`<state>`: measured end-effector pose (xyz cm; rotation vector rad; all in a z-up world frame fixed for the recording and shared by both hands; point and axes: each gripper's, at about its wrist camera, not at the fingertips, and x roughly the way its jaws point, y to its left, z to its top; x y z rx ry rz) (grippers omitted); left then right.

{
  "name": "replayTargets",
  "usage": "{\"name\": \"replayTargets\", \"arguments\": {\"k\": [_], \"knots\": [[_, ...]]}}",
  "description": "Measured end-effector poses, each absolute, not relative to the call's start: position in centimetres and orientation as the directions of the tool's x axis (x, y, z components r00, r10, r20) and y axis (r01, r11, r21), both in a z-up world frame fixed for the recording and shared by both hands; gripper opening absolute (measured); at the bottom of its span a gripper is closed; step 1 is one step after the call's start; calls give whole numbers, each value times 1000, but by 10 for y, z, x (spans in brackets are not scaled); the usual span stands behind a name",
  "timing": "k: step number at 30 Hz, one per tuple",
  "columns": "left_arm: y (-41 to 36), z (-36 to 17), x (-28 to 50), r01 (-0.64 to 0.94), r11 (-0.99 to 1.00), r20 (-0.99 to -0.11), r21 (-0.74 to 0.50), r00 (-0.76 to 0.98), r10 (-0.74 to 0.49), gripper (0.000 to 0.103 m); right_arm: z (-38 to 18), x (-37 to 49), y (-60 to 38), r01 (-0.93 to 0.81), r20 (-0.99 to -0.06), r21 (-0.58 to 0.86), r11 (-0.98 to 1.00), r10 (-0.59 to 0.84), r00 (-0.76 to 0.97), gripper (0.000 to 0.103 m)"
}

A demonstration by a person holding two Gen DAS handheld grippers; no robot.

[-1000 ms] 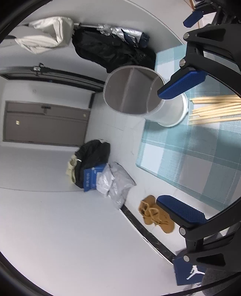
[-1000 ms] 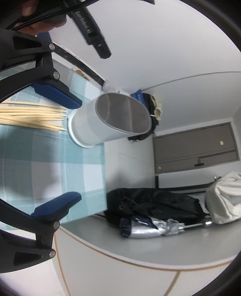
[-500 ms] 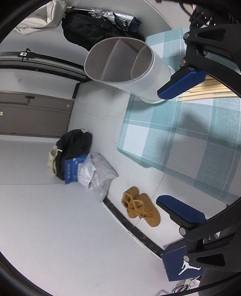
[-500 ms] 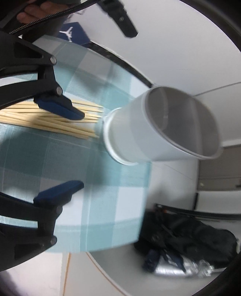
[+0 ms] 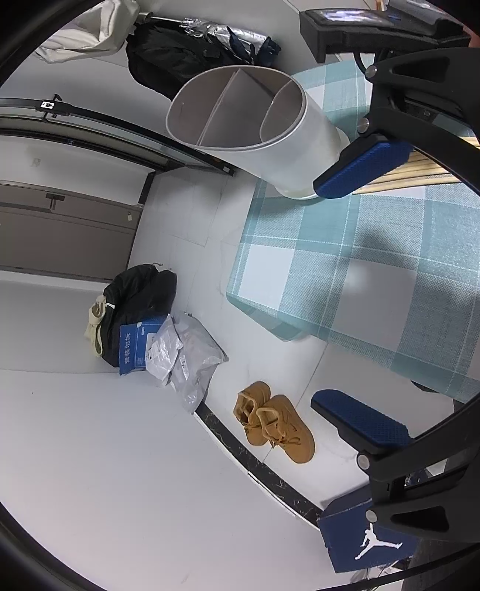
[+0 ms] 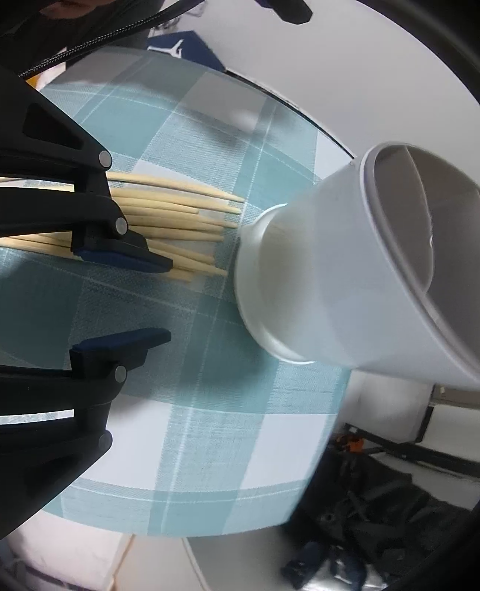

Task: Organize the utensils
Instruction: 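Lower the right gripper onto the chopsticks and close on one chopstick, then lift the chopstick with the right gripper while the left gripper grasps another chopstick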

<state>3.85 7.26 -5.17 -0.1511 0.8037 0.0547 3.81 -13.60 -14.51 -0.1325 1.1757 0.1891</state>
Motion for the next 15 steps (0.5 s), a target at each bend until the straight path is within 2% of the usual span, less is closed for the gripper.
{"name": "replayTargets", "arguments": {"k": [7, 9, 10, 11, 13, 15], "knots": [[78, -60, 44, -112, 987, -746, -112, 666, -9, 102, -143, 35, -121, -268, -929, -67, 961, 37, 368, 29], [76, -63, 45, -104, 989, -756, -106, 655, -12, 102, -142, 35, -122, -273, -930, -56, 960, 49, 365, 24], [75, -66, 47, -98, 990, -766, -101, 642, -15, 102, -142, 35, -124, -273, -930, -42, 961, 62, 362, 19], [74, -68, 48, -93, 991, -776, -96, 631, -16, 102, -141, 34, -124, -273, -929, -41, 961, 64, 364, 10], [70, -75, 50, -79, 992, -800, -95, 599, -29, 101, -140, 34, -129, -274, -928, -19, 961, 85, 362, 5], [66, -80, 52, -65, 993, -820, -103, 570, -48, 94, -139, 34, -138, -255, -924, 17, 967, 113, 366, 5]]}}
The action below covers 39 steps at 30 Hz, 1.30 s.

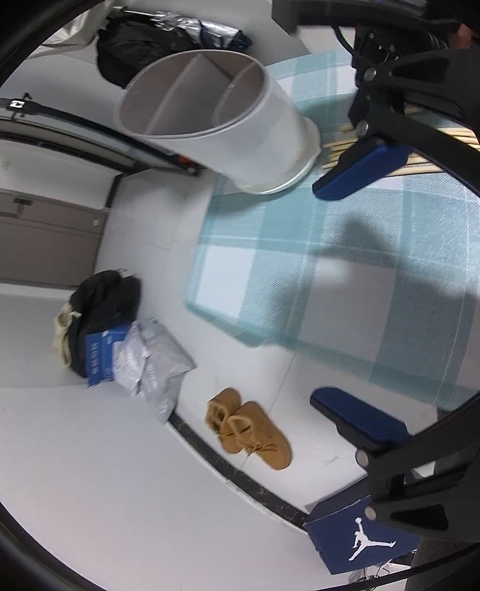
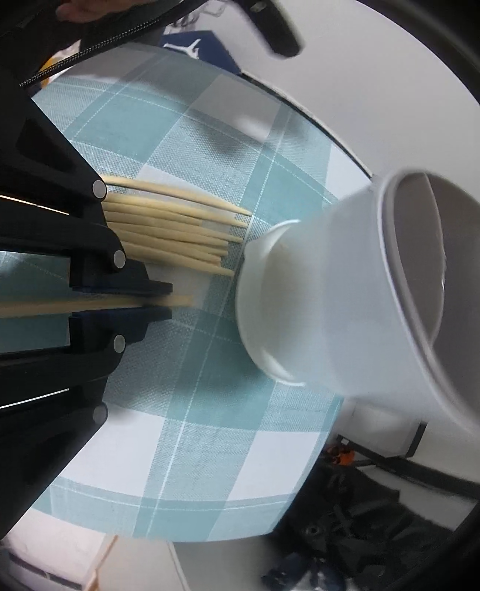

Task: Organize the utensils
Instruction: 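Lift the chopstick with the right gripper while the left gripper grasps another chopstick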

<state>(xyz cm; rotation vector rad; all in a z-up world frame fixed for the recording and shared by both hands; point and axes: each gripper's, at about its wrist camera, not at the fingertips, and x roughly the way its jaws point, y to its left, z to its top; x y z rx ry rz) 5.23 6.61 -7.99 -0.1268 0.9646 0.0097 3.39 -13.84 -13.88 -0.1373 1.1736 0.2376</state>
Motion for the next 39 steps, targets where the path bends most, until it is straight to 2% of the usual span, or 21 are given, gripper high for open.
{"name": "replayTargets", "arguments": {"k": [8, 15, 21, 24, 31, 34, 36, 39], "knots": [[35, -99, 53, 17, 992, -887, -124, 446, -119, 93, -106, 27, -190, -142, -829, 228, 963, 269, 491, 5], [9, -116, 58, 46, 992, -929, -115, 350, -124, 93, -72, 5, -238, -76, -685, 418, 905, 369, 628, 5], [3, -118, 62, 32, 999, -937, -37, 347, -46, 90, -46, -16, -250, -74, -623, 464, 883, 385, 681, 5], [5, -118, 62, 14, 1000, -936, -19, 352, -23, 79, -52, -7, -251, -77, -613, 466, 881, 385, 690, 5], [-5, -119, 63, 50, 999, -935, -6, 354, -23, 74, -50, -13, -263, -89, -596, 473, 877, 392, 701, 5], [-10, -117, 66, 36, 999, -936, -15, 350, -26, 58, -48, -17, -264, -91, -588, 474, 876, 392, 708, 5], [-16, -114, 65, 55, 998, -931, -23, 362, -41, 26, -46, -19, -264, -96, -583, 471, 877, 391, 712, 5], [-23, -114, 62, 79, 997, -921, -22, 387, -51, 5, -43, -23, -264, -106, -575, 463, 880, 390, 720, 5]]}}
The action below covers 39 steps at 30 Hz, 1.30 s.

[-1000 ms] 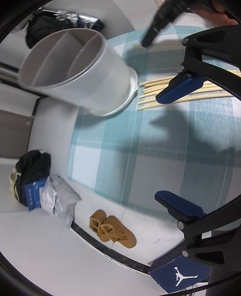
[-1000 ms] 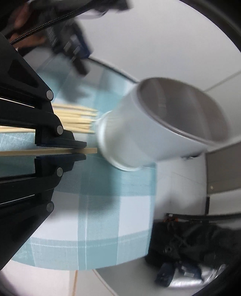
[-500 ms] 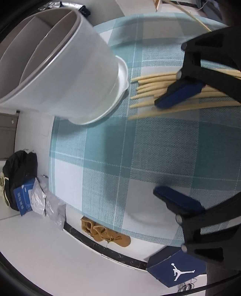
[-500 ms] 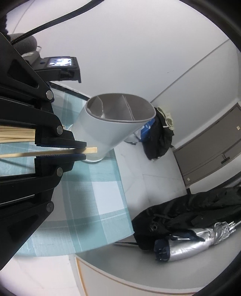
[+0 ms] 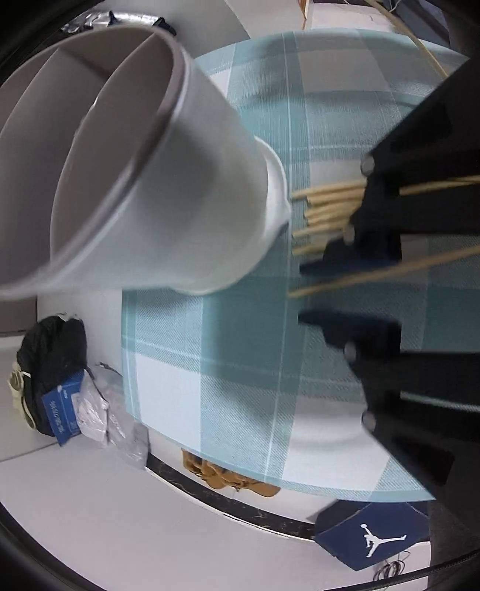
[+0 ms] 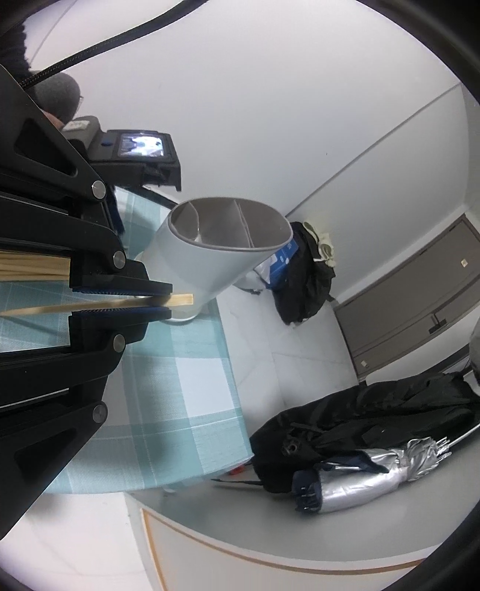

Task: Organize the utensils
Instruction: 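Lift the chopstick with the right gripper while the left gripper grasps another chopstick, then carry the chopsticks up toward the white holder with both grippers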

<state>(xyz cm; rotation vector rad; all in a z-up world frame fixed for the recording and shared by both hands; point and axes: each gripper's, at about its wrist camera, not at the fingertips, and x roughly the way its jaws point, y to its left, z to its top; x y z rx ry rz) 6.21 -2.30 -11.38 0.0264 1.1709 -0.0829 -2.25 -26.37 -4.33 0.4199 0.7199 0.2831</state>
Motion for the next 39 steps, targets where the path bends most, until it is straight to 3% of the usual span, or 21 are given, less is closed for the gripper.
{"name": "replayTargets", "arguments": {"k": [7, 14, 18, 27, 39], "knots": [[-15, -101, 54, 90, 995, -892, -40, 446, -76, 1, -37, -30, -252, -132, -561, 423, 897, 373, 738, 5], [5, -69, 45, 68, 986, -849, -155, 501, -168, 1, -36, -39, -237, -150, -559, 388, 909, 362, 746, 5], [12, -45, 34, 80, 969, -798, -233, 553, -237, 1, -31, -43, -230, -161, -545, 372, 914, 355, 759, 5], [12, 6, 10, 199, 948, -670, -248, 671, -316, 1, -15, -59, -213, -206, -481, 310, 928, 341, 808, 0], [26, 6, 8, 238, 937, -683, -256, 642, -349, 1, -24, -42, -201, -189, -547, 277, 942, 317, 775, 0]]}}
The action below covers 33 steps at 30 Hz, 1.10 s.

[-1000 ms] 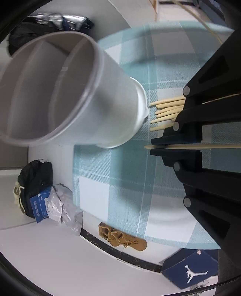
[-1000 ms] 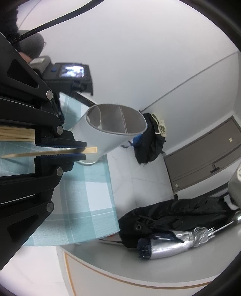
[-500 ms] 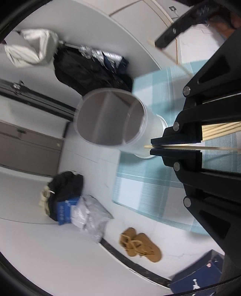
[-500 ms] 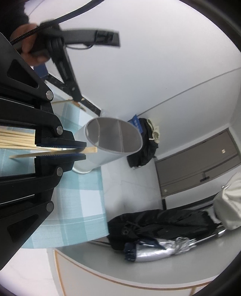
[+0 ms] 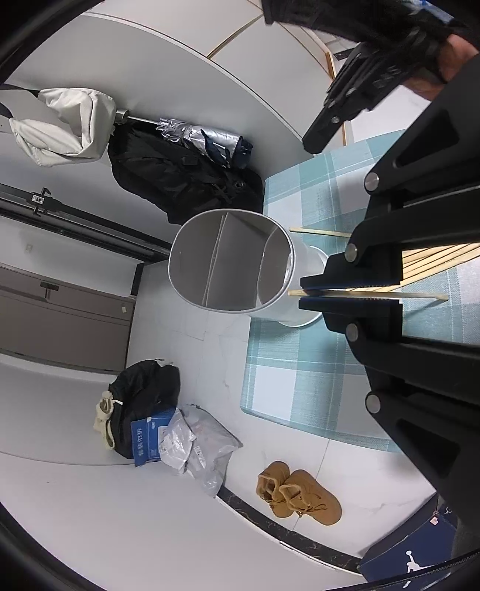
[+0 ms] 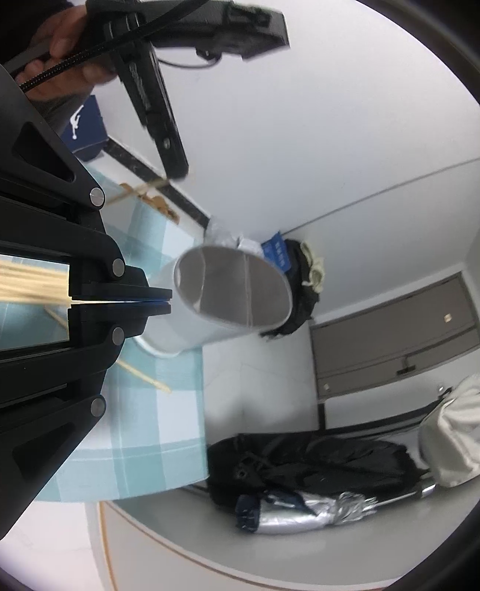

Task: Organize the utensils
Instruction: 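Carry the chopsticks up toward the white holder with both grippers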

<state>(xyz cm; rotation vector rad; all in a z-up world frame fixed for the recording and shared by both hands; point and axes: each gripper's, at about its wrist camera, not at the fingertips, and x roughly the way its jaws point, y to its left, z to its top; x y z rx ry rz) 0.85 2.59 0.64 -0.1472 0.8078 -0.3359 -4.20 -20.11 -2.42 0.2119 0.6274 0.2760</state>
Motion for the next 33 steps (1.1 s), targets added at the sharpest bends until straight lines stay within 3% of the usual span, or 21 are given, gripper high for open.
{"name": "replayTargets", "arguments": {"k": [9, 16, 22, 24, 33], "knots": [[36, -6, 24, 226, 928, -695, -297, 615, -372, 1, -98, 43, -218, -7, -802, 289, 957, 246, 544, 9], [47, -14, 37, 202, 922, -712, -331, 588, -384, 1, -131, 79, -206, 27, -854, 203, 979, 163, 494, 26], [51, -17, 40, 192, 924, -720, -331, 581, -379, 1, -141, 75, -197, -7, -863, 95, 995, 86, 498, 23], [51, -17, 40, 191, 925, -724, -330, 578, -377, 1, -141, 70, -190, -53, -870, 32, 998, 54, 490, 10], [52, -16, 37, 199, 922, -719, -332, 580, -384, 1, -139, 30, -195, -146, -913, 78, 986, 130, 386, 4]]}}
